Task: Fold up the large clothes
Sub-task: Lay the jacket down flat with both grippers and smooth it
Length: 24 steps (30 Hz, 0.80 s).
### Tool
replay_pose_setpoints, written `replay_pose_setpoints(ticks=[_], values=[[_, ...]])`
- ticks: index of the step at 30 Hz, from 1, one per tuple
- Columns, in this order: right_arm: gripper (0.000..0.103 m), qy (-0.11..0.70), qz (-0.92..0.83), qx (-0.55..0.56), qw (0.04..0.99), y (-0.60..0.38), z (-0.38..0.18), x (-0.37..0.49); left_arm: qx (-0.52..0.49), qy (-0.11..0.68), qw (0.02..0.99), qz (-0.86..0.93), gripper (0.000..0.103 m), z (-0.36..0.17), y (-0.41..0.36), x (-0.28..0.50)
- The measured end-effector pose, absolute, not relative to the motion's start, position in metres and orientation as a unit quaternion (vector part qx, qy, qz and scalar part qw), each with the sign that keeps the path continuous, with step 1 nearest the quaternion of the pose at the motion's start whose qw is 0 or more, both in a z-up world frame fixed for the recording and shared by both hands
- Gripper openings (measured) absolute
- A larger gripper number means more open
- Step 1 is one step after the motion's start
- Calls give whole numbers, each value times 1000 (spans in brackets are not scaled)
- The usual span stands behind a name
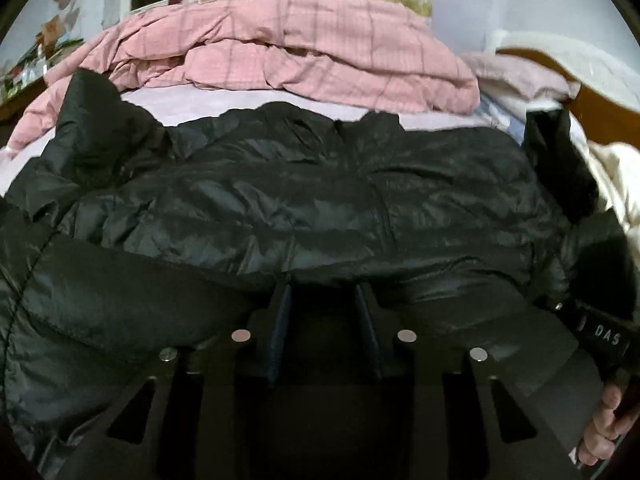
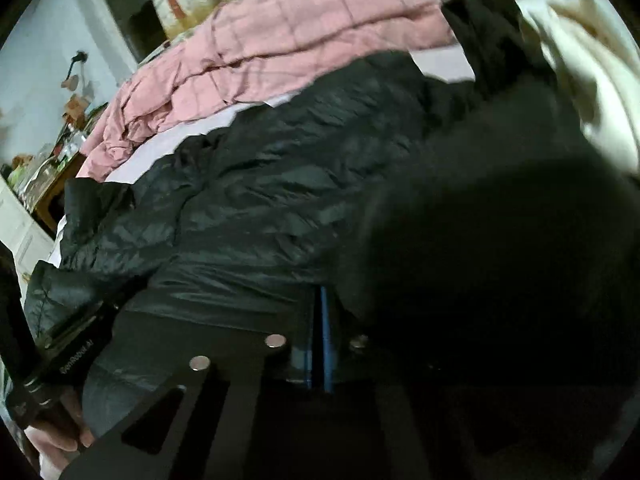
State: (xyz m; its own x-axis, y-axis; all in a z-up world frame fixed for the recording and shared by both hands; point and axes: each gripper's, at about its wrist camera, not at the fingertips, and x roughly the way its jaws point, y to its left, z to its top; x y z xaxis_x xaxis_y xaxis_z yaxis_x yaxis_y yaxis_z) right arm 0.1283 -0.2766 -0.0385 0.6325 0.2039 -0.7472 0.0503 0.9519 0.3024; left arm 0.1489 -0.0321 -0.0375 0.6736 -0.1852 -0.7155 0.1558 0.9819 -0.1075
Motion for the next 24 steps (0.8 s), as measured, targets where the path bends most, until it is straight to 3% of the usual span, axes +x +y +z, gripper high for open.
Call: replay_pose_setpoints(ticks=[4,8,12,19,24], values=[[0,396,21,137,908,-275,-28,110,-32,384,918,-91,29,-35,-28,141],[0,331,57,143,931,-276,-3,89,-71,318,937,-125,27,-7,-18,105],[0,308,124,90,939,-241,17,71,24,296,944,-142,28,13,-30,75],[0,410,122,19,904,-192,-16,76,13,342,931,-124,5,-15,-3,94],[0,406,64,-14,912,-215,-11,74,3,353,927,-130,4,-27,-1,93]])
